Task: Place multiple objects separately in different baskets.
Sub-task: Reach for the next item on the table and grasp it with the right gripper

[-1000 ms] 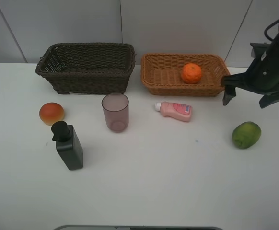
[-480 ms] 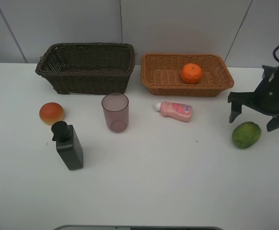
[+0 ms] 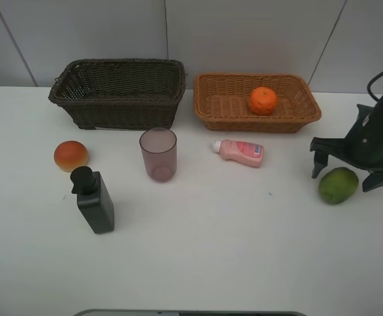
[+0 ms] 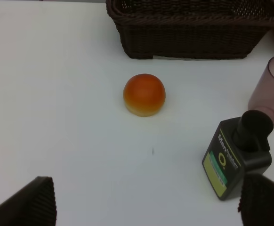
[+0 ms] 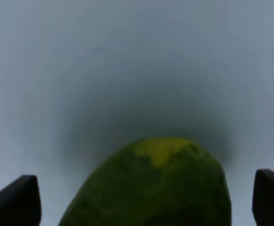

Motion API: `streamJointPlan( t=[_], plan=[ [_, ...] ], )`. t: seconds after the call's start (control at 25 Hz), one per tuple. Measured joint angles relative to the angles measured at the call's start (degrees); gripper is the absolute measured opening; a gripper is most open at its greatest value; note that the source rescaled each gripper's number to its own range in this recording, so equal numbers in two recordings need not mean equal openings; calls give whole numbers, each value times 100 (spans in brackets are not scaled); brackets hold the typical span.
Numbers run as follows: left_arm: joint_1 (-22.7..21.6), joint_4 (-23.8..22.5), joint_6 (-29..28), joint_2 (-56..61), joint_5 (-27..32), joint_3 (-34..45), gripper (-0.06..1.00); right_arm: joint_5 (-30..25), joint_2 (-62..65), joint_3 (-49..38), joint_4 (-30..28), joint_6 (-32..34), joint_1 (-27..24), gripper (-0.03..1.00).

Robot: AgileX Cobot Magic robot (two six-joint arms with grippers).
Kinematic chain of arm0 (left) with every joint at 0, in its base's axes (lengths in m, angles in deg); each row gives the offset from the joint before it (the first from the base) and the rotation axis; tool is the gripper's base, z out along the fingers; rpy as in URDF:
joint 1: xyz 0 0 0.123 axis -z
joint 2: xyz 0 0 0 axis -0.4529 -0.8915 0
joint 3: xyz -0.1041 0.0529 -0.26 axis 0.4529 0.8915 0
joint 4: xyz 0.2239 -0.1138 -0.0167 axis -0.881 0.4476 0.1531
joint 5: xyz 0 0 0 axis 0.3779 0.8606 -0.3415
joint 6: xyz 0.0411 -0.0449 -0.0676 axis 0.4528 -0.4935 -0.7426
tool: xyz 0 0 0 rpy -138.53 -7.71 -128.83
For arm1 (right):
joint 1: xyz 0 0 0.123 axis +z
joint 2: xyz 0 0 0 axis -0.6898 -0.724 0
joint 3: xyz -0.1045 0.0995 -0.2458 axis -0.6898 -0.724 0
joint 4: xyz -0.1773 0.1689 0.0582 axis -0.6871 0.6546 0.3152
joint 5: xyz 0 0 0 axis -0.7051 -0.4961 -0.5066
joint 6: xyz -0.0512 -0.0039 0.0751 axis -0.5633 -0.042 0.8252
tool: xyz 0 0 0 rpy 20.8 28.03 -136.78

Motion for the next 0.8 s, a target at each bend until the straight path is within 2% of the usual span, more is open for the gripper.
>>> streamJointPlan(
  t=[0.28,0.52,0.6,0.64,0.72,0.8],
  plan=[
    [0,0,0,0,0,0,100,302,-122,-124,73,44,13,100],
    [0,0,0,0,0,0,100,312,-331,-126,121,48,13,100],
    [0,0,0,0,0,0,100,284,-337,-126,109,48,13,96],
    [0,0,0,0,0,0,100,252,-337,-126,109,48,13,88],
    [0,0,0,0,0,0,100,199,-337,-126,116,48,13,63],
    [0,0,0,0,0,0,100,171,-337,-126,128,48,13,25]
  ],
)
